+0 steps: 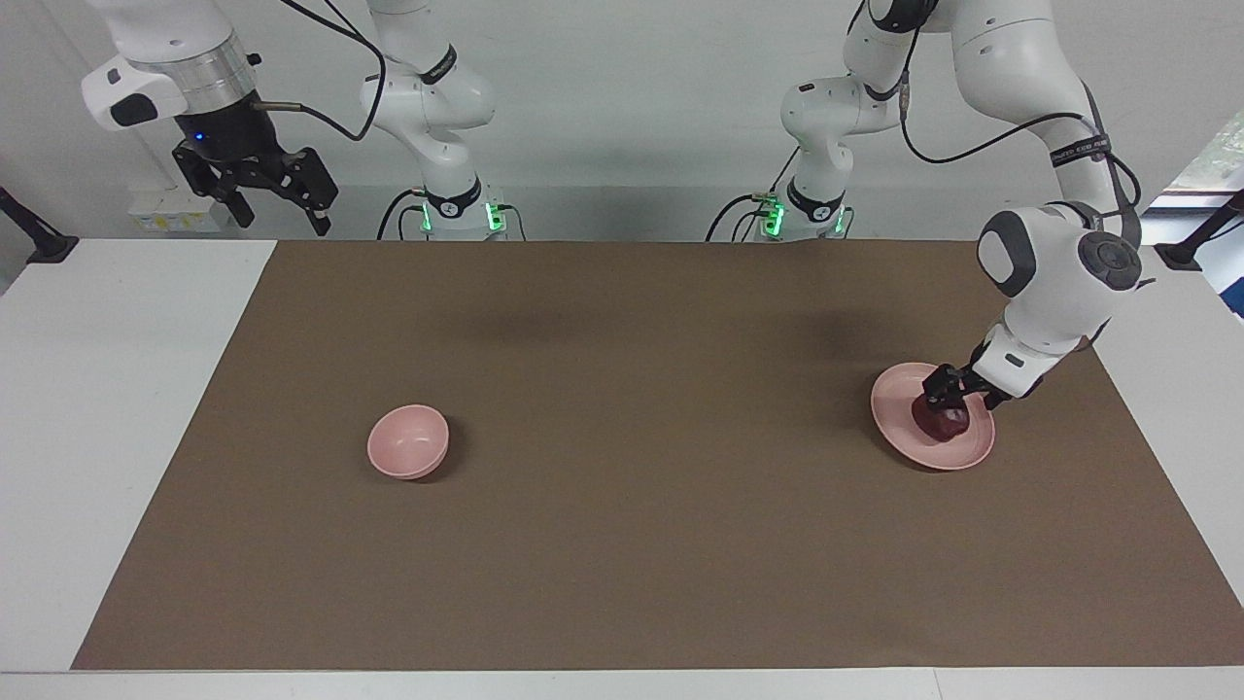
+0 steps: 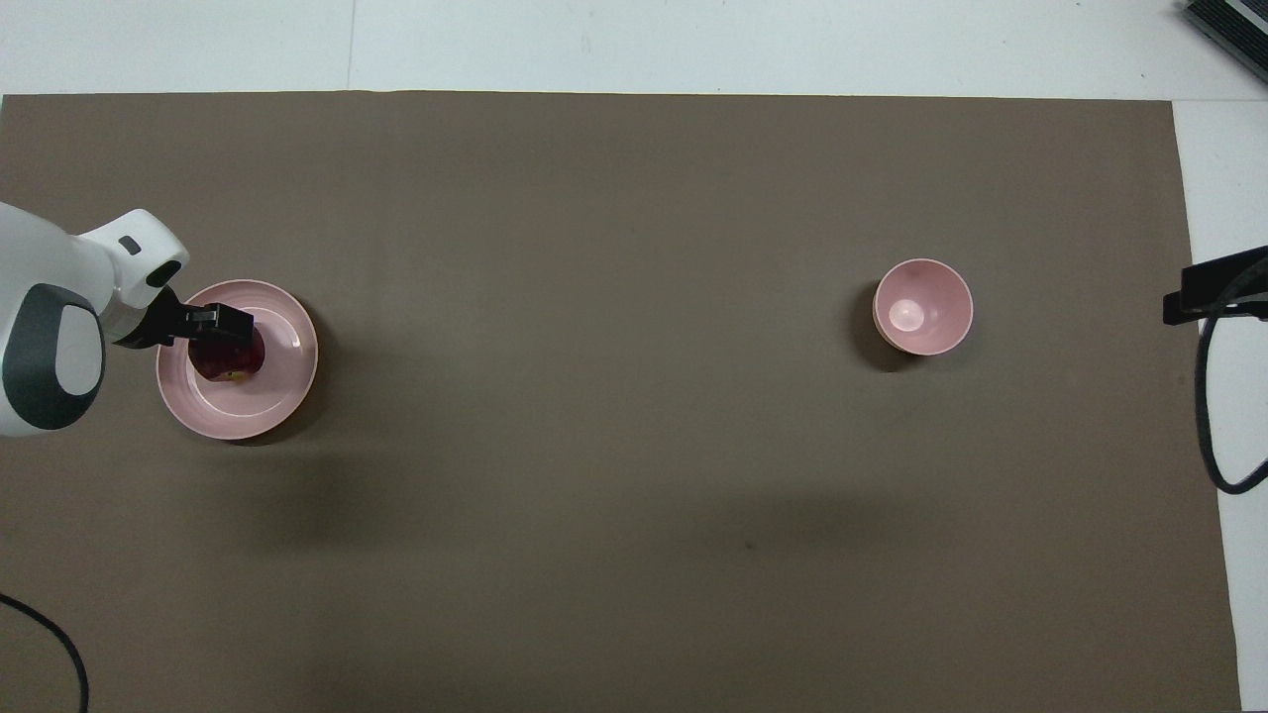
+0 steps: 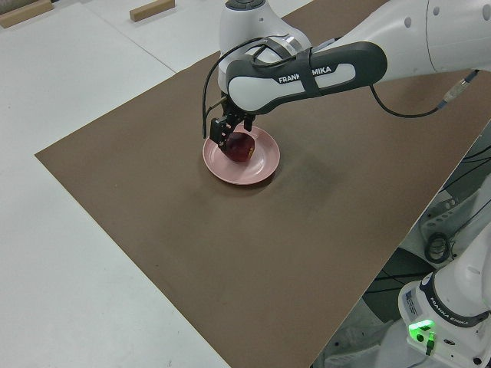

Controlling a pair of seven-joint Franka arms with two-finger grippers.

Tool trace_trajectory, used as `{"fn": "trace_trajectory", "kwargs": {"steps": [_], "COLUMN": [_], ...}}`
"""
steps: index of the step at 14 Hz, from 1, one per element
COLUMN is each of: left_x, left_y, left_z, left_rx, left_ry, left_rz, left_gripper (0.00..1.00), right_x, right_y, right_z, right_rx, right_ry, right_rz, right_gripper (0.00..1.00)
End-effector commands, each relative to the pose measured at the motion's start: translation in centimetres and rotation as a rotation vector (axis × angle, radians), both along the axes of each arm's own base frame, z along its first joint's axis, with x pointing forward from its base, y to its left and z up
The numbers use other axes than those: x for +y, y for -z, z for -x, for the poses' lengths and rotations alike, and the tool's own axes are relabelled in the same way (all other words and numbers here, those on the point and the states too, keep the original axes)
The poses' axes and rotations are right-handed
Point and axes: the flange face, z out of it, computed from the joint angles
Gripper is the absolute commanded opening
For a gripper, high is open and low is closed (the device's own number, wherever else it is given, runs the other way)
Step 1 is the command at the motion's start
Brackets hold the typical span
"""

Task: Move apple from plate to bowl
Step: 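Reach the left gripper down onto the red apple on the plate and grasp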

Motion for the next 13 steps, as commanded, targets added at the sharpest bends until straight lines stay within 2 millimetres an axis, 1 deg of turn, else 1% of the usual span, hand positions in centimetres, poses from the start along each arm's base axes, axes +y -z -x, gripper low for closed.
{"fn": "trace_trajectory", "kwargs": {"steps": [1, 4, 5, 6, 7, 8, 10, 13], "left_x": [0.2, 0.1, 0.1, 0.0, -0.2, -0.4, -0.7, -1.0], "left_y": [1.4, 2.5, 2.8, 2.5, 2.4, 2.3, 1.3, -1.1], "left_z": [0.6, 0.7, 0.7, 0.5, 0.4, 0.4, 0.2, -0.7], "left_rx": [-0.007, -0.004, 0.002, 0.009, 0.006, 0.005, -0.001, 0.0], "left_ry": [-0.008, -0.007, -0.004, 0.011, 0.012, 0.017, 0.014, 0.012], "left_rz": [-0.008, -0.007, -0.006, -0.005, -0.006, -0.007, -0.007, -0.007], "left_gripper": [1.0, 1.0, 0.92, 0.49, 0.26, 0.14, 0.1, 0.08], "right_x": [-0.1, 0.2, 0.2, 0.2, 0.2, 0.2, 0.2, 0.2], "right_y": [-0.1, -0.1, -0.1, -0.1, -0.1, -0.1, -0.1, 0.0], "right_z": [0.7, 0.8, 0.8, 0.8, 0.8, 0.8, 0.8, 0.8], "right_rx": [0.003, 0.003, 0.003, 0.003, 0.004, 0.003, 0.004, 0.006], "right_ry": [-0.02, -0.023, -0.024, -0.024, -0.024, -0.024, -0.024, -0.024], "right_rz": [0.006, 0.005, 0.002, 0.0, 0.0, 0.0, 0.0, 0.0], "right_gripper": [1.0, 1.0, 1.0, 1.0, 1.0, 1.0, 1.0, 1.0]}}
